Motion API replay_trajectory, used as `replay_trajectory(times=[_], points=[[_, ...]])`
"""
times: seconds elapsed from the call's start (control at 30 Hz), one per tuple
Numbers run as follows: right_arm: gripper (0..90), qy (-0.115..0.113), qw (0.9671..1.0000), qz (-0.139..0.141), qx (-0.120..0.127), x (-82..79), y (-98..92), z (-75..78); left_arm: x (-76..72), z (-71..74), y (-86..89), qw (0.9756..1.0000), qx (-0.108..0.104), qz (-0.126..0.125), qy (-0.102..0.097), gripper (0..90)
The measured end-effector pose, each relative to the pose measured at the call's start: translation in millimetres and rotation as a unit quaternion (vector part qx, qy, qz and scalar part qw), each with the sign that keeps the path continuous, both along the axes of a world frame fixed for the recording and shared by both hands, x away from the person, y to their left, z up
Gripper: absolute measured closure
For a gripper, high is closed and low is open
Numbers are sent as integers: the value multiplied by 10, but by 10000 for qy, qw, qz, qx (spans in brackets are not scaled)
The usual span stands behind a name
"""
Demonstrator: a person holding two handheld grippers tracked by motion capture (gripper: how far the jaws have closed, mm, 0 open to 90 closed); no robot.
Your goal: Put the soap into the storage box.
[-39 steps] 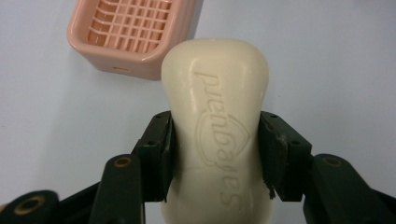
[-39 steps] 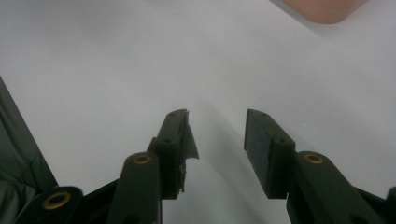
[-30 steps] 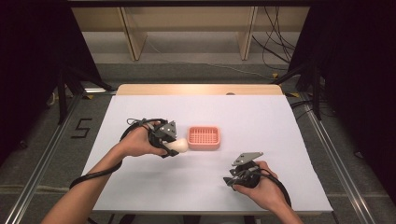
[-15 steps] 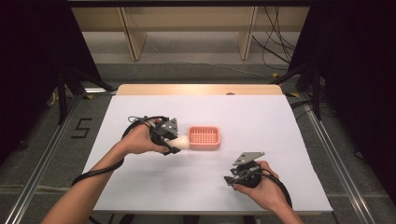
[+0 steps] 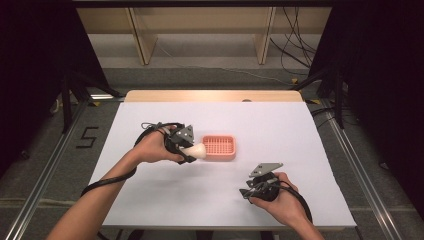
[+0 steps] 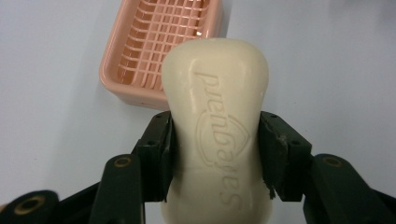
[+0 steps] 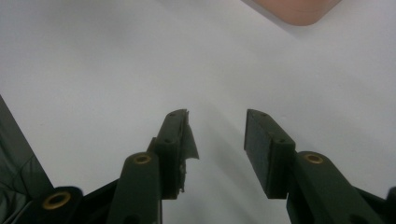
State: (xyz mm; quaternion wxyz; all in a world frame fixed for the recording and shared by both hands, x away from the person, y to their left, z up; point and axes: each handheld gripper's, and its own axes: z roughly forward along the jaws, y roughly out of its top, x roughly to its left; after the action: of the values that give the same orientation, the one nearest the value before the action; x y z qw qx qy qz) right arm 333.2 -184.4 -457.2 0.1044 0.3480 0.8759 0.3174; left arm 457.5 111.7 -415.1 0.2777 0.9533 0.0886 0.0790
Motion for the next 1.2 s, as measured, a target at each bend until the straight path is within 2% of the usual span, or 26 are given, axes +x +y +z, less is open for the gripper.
replay_trajectory(times=[0.37,0.43,0.5,0.77,0.9,0.97,1.0,1.1,1.13,1.2], points=[[597,167,9999,-40,-7,-9,9,16,56,-3,-57,9999,16,-72,-92,489],[597,160,9999,-37,-9,-8,11,16,67,-4,-63,9999,30,-84,-108,489],[597,56,10000,34,-36,4,9,6,76,-6,-69,9999,21,-71,-121,489],[597,94,10000,4,-33,2,13,9,118,-4,-93,9998,41,-100,-191,489],[597,0,10000,52,-10,12,16,-8,149,-8,-105,9997,68,-135,-204,489],[597,47,10000,52,-50,11,15,1,164,-7,-115,9996,95,-154,-207,489],[597,158,9998,-82,-28,-5,21,8,186,-3,-126,9995,83,-197,-239,489],[597,162,9998,-87,-25,-4,19,9,204,1,-135,9995,90,-198,-241,489],[597,252,9996,-136,1,-12,20,16,219,4,-148,9993,109,-212,-285,488],[597,212,9997,-108,1,-6,14,14,223,0,-155,9994,75,-194,-276,489]])
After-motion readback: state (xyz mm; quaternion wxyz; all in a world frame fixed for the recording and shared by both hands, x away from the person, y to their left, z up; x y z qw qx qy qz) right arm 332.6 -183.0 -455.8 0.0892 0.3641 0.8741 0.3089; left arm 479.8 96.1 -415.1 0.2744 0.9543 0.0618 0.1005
